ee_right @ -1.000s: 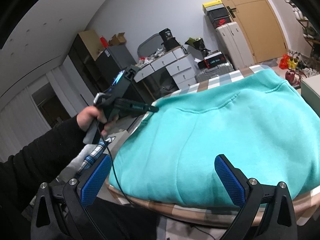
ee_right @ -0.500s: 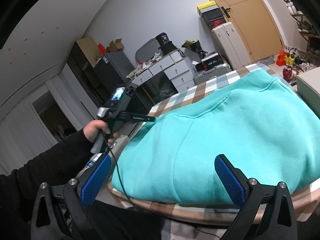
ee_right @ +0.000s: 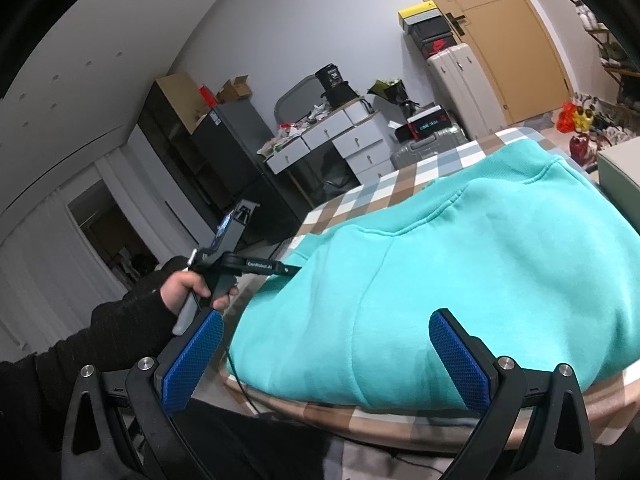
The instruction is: Fold large clothes
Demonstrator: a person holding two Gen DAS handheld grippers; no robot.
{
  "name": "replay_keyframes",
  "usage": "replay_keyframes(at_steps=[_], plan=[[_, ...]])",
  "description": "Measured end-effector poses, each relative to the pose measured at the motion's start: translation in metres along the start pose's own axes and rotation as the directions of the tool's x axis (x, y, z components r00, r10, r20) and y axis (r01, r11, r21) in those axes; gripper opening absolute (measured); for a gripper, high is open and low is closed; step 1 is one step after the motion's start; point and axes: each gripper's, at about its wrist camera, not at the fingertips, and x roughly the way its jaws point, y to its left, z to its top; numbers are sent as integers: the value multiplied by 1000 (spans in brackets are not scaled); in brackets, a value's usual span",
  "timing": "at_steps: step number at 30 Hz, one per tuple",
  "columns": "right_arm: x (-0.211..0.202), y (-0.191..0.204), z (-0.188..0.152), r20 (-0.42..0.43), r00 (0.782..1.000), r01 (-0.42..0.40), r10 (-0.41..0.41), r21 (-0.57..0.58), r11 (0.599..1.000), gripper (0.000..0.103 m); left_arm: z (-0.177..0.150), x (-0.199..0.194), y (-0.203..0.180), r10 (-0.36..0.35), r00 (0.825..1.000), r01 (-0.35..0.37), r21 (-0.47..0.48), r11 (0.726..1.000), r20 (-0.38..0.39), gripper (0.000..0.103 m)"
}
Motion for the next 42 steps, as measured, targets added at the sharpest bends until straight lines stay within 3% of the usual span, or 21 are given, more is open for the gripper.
replay_keyframes(at_steps=[3,6,9,11,14,16,17,19,20,21,22,25,27,28,29,32,34,37,38,40,42], plan=[[-1,0,0,0,1000,-16,16,1,1000,103,1,-6,7,-12,1000,13,-17,1000,14,22],[2,0,-1,-13,1000,5,-5,-1,1000,103,-2,-16,13,-7,999,7,-4,1000,35,13],[9,-5,0,-41,998,53,-53,7,999,103,-12,-15,14,82,992,-85,22,996,98,17],[15,-11,1,-67,991,115,-113,23,993,103,-16,-12,17,93,989,-94,4,996,115,20],[15,-20,5,-79,990,124,-121,39,991,103,-18,-29,18,102,984,-92,-71,993,149,20],[16,-21,16,-104,978,178,-180,-21,984,103,-19,-48,13,135,976,-119,-101,988,168,21],[16,-21,20,-109,969,215,-221,-62,975,103,-20,-64,6,170,965,-150,-115,982,199,27],[23,-20,36,-123,932,319,-342,-175,932,103,-31,-96,-12,138,945,-108,-115,987,298,57],[30,-21,43,-143,913,344,-381,-231,910,103,-42,-108,-23,53,930,-16,-103,995,364,81],[38,-22,49,-157,898,356,-411,-288,889,103,-49,-111,-30,-18,918,56,-85,995,396,91],[48,-25,54,-172,875,375,-453,-352,858,103,-56,-112,-45,-104,910,134,-49,990,402,91],[77,-50,64,-192,762,494,-619,-446,747,103,-63,-78,-105,-250,943,235,93,968,219,91],[99,-77,64,-295,670,523,-681,-464,715,103,-64,-48,-127,-219,966,199,144,969,136,91],[111,-95,58,-375,610,525,-698,-469,710,103,-64,-19,-134,-133,989,122,149,981,67,91],[116,-107,54,-414,593,521,-690,-456,721,103,-64,1,-130,-110,993,105,120,987,32,92],[117,-116,47,-410,593,519,-693,-463,718,103,-65,11,-105,-194,978,191,48,980,73,92],[116,-117,47,-420,583,531,-695,-450,718,103,-64,9,-103,-182,981,177,73,981,66,92],[117,-106,59,-446,538,556,-715,-450,699,101,-66,6,-99,-195,977,187,98,978,85,92],[112,-97,65,-441,547,563,-711,-435,703,95,-66,4,-98,-199,976,191,92,977,87,92],[95,-63,76,-426,658,512,-621,-352,784,95,-70,3,-100,-185,978,176,96,980,92,92],[88,-35,74,-436,745,416,-505,-289,862,95,-73,4,-108,-171,981,161,112,981,90,92]])
